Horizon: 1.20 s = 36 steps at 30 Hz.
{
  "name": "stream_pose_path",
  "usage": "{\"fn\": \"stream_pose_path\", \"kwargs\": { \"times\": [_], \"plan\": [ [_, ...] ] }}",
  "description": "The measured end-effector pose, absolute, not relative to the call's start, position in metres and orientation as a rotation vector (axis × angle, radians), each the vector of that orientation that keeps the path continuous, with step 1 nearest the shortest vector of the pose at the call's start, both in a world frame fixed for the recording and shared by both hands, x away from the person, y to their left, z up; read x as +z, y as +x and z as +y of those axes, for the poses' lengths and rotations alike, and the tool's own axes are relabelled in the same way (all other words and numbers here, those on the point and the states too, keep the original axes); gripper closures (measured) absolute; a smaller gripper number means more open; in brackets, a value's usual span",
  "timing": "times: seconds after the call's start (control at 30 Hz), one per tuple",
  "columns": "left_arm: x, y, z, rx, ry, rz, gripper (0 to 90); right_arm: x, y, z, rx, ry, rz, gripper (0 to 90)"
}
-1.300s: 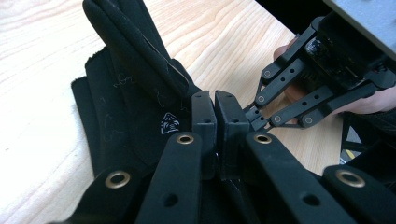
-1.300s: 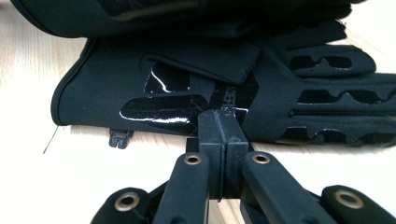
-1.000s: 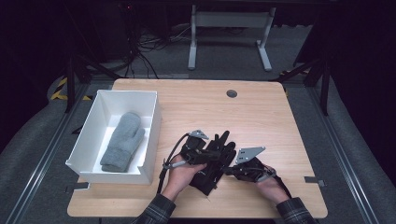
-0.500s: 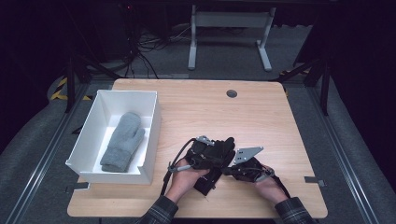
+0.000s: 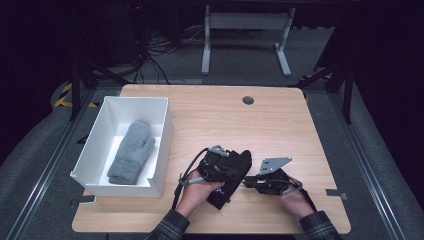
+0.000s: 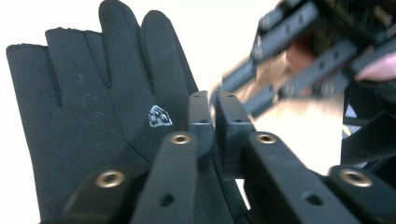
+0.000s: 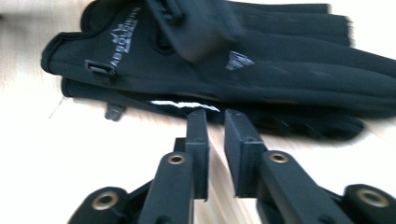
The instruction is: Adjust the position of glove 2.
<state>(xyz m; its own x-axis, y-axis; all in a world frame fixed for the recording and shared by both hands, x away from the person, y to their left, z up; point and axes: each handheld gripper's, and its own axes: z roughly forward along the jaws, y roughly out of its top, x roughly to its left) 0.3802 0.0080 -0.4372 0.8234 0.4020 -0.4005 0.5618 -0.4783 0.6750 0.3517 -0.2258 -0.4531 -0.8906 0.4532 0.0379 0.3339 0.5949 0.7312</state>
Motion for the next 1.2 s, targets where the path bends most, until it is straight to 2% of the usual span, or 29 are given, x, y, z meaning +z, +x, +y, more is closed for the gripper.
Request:
{"fn": "stream_pose_path", "kwargs": {
  "times": [0.13,0.3,0.33,0.37,0.47,0.83,1.2],
  "plan": [
    [-0.442,0.375,0.003,-0.241,2.181,0.693,90.0,-0.451,0.354,-0.243,1.164,0.727,2.631,65.0],
    [-0.452,0.368,-0.003,-0.245,2.249,0.690,90.0,-0.454,0.358,-0.262,1.152,0.818,2.592,47.1],
    [-0.453,0.366,-0.004,-0.242,2.263,0.682,90.0,-0.454,0.360,-0.264,1.152,0.828,2.579,42.6],
    [-0.454,0.365,-0.005,-0.234,2.275,0.683,90.0,-0.456,0.362,-0.266,1.142,0.845,2.548,34.0],
    [-0.454,0.362,-0.007,-0.226,2.303,0.668,90.0,-0.460,0.364,-0.268,1.118,0.874,2.503,28.5],
    [-0.454,0.345,0.002,-0.173,2.412,0.632,90.0,-0.468,0.366,-0.265,1.033,0.890,2.454,23.1],
    [-0.444,0.343,0.012,-0.149,2.366,0.612,90.0,-0.470,0.369,-0.266,1.046,0.913,2.462,15.3]
  ]
}}
